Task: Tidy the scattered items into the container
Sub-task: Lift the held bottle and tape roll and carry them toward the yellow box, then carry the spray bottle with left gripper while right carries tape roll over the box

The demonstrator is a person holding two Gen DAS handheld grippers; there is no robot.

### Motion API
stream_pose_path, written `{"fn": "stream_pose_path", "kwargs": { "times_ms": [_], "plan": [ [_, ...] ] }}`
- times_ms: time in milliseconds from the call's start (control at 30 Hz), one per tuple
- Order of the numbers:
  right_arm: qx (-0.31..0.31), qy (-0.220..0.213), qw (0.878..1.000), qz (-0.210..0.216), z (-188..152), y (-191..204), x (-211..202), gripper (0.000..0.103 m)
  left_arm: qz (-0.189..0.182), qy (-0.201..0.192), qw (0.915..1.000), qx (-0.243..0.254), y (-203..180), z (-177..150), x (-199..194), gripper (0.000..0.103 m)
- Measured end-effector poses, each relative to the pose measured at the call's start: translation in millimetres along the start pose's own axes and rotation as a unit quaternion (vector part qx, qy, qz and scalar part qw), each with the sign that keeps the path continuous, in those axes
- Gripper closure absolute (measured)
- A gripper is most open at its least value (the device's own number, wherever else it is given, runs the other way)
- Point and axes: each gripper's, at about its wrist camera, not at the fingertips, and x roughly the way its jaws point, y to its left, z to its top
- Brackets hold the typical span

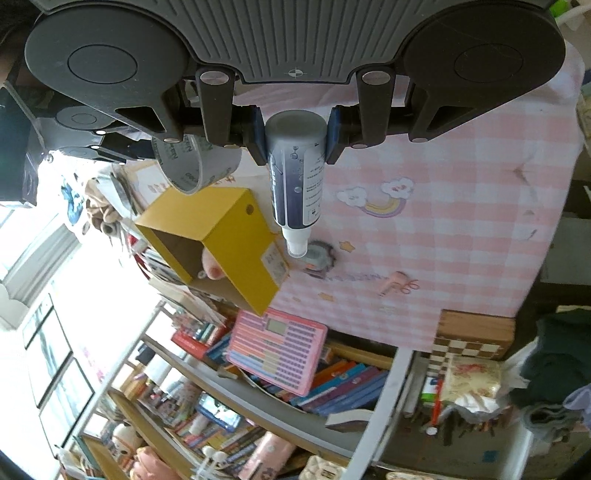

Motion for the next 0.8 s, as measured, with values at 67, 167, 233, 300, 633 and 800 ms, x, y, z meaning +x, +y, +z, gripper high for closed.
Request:
{"fn": "stream_pose_path", "kwargs": {
  "times_ms": [67,167,233,300,633,800],
  "plan": [
    [0.006,0.000,1.000,-0.005,-4.1,-2.3,-3.8,0.021,-0.006,0.003,1.0000,0.004,-3.1,-1.0,1.5,0.072],
    [0.015,-0.001,1.000,-0.012,-8.1,-5.3,-8.0,0.021,-0.011,0.006,0.9999,0.010,-7.7,-1.9,2.2,0.072],
    [0.020,-0.001,1.000,-0.016,-11.2,-7.5,-10.3,0.021,-0.016,0.008,0.9997,0.014,-10.4,-2.3,3.0,0.072],
    [0.025,0.000,0.999,-0.021,-14.3,-9.5,-12.6,0.021,-0.020,0.011,0.9996,0.016,-13.0,-3.2,4.6,0.072],
    [0.044,-0.002,0.998,-0.041,-24.0,-27.0,-24.2,0.021,-0.037,0.014,0.9989,0.025,-28.1,-3.0,14.3,0.072],
    [0.056,-0.004,0.997,-0.051,-27.1,-41.7,-29.6,0.021,-0.046,0.016,0.9982,0.034,-39.4,-1.0,22.4,0.072]
  ]
}}
